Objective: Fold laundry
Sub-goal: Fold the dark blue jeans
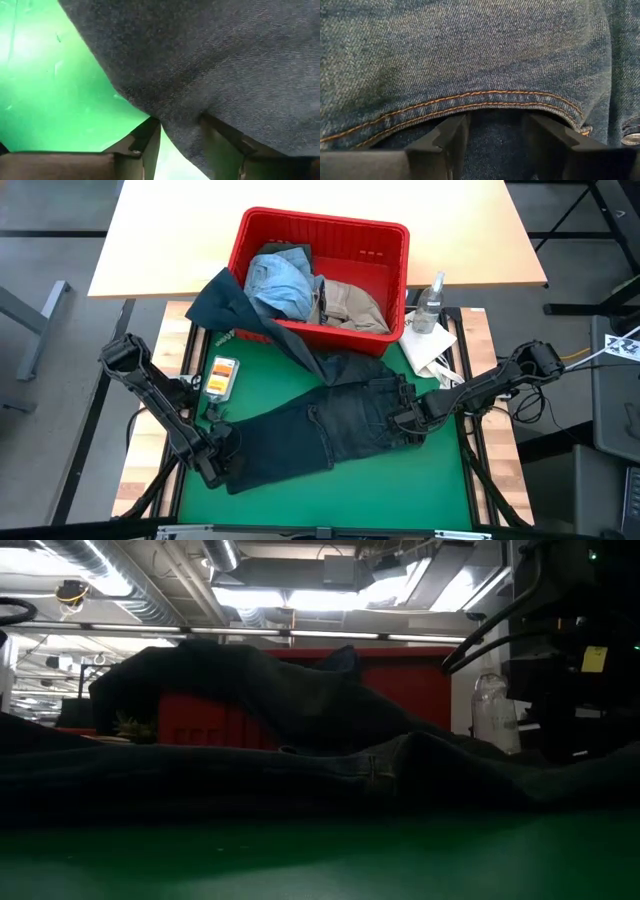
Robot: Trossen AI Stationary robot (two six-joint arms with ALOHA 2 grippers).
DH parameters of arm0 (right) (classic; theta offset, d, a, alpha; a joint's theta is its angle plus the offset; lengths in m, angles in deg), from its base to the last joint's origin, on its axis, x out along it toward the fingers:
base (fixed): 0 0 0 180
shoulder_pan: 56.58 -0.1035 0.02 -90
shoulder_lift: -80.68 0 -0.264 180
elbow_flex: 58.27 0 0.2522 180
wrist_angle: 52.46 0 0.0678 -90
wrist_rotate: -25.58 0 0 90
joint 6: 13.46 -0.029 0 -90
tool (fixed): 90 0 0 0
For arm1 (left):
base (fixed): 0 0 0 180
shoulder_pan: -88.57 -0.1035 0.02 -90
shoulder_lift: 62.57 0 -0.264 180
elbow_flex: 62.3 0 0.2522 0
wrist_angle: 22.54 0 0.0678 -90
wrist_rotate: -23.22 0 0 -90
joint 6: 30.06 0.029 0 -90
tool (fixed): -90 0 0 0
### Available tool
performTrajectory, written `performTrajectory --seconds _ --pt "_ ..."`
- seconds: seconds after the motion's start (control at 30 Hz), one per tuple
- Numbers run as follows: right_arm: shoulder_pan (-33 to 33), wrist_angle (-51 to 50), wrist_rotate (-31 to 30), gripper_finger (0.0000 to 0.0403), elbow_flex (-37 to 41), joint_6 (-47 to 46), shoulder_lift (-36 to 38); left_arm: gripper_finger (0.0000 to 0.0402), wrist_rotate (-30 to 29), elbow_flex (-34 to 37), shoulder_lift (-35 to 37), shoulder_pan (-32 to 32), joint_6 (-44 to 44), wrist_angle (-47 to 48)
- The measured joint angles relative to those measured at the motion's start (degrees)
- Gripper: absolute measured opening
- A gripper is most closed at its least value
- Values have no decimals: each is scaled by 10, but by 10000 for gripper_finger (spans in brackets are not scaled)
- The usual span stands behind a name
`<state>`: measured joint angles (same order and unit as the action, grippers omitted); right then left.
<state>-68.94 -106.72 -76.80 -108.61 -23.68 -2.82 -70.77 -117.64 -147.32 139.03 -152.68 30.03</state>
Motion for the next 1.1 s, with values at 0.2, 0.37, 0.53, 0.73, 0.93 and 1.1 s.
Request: performTrajectory --seconds 0.2,0.37,0.53,0.73,0.93,1.1 --pt "0 0 0 186 0 0 0 113 11 0 -2 -1 -16 1" --pt "0 0 -3 186 0 0 0 106 0 0 -2 -1 -14 0" --pt "0 0 -9 186 0 0 0 40 23 0 -1 -1 -15 -3" --pt "0 -28 -9 186 -29 16 -2 5 42 -10 42 -1 -13 19" --pt "0 -44 -18 186 -81 63 -2 3 42 -44 118 3 -13 82" --pt "0 -45 -22 186 -117 102 -1 2 40 -72 173 8 -13 127"
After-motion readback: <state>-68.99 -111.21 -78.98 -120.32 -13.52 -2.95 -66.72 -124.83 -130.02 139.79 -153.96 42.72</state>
